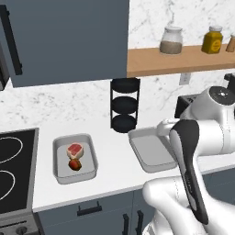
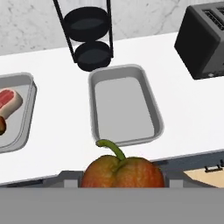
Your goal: Place one bell pepper and one steak in each tupperware on the nearby counter, to pack two identical lunches.
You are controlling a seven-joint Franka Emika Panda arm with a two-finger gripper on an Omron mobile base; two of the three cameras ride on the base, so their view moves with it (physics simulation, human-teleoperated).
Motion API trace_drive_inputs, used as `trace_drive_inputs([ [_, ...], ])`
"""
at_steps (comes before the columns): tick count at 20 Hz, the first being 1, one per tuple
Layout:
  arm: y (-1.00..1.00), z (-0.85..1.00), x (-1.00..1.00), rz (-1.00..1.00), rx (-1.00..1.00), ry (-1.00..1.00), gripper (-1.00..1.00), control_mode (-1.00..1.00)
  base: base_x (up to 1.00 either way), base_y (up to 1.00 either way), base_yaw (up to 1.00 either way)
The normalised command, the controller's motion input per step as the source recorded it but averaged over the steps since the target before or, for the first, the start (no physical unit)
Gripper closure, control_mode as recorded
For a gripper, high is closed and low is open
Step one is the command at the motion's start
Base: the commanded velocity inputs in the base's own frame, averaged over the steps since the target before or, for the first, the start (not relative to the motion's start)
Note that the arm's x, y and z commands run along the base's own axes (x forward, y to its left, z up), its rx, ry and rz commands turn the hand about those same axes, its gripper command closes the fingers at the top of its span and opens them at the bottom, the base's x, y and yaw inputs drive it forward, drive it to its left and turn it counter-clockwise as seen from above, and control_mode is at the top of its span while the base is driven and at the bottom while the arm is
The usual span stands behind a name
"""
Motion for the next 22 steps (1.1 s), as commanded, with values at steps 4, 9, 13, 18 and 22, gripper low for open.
trace_drive_inputs([
  [4,-0.01,-0.48,0.98,0.08,0.00,0.00,1.00,-1.00,0.00,0.00,0.00],
  [9,0.00,-0.71,0.92,0.11,-0.04,0.01,1.00,-1.00,0.00,0.00,0.00],
  [13,-0.14,-0.60,0.86,0.10,0.00,0.08,1.00,-1.00,0.00,0.00,0.00],
  [18,-0.10,-0.48,0.76,0.08,-0.02,0.02,1.00,-1.00,0.00,0.00,0.00],
  [22,0.00,-0.49,0.48,0.00,-0.12,0.03,1.00,-1.00,0.00,0.00,0.00],
])
